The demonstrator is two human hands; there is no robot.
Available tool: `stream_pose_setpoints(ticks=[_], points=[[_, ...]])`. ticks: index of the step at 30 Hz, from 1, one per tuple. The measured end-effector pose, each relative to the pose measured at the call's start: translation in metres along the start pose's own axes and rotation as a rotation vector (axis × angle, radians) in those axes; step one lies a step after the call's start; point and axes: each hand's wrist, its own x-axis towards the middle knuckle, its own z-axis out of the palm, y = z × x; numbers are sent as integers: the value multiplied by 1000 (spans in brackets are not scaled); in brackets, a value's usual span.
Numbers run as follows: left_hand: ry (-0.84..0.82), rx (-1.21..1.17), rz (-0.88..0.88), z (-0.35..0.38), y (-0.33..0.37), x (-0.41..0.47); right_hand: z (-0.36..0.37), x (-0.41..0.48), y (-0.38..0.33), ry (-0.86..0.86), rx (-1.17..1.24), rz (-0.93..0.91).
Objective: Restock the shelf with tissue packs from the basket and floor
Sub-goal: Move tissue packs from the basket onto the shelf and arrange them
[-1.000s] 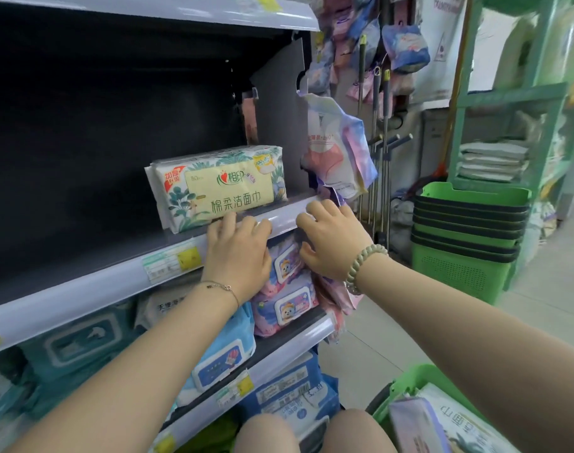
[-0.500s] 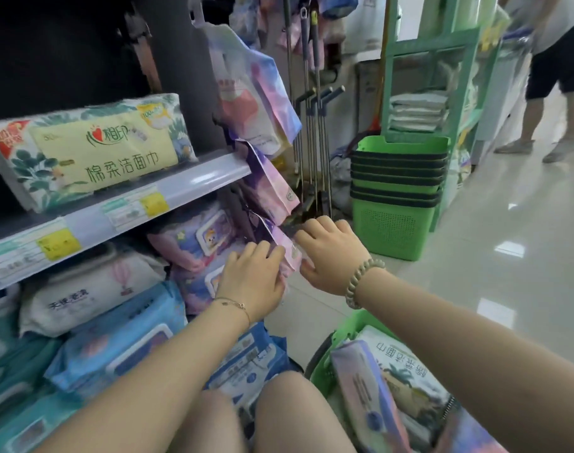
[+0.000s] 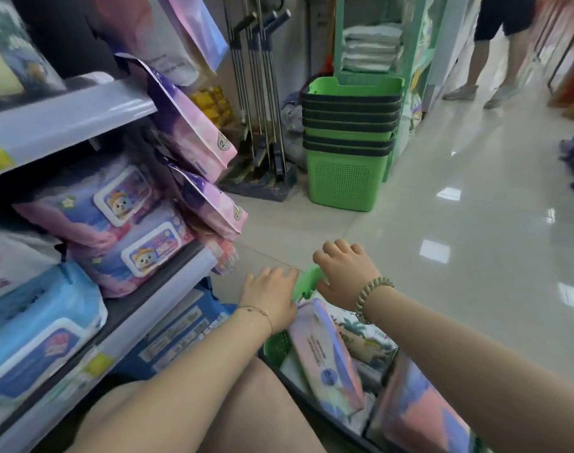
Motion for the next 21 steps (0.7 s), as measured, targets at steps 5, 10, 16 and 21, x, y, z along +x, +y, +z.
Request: stream_pose_setpoints(ticks=[5,10,16,21], points=[[-203,-68,31,35,18,16,40,-16,10,-136,48,83],[-286,-91,127,52,38,29,71,-30,16,-235,55,127],[-173,-93,127,68,54,34,97,-45,22,-335,86,209],[-113,-83,105,85,49,32,120,-57,36,-456,112,382]])
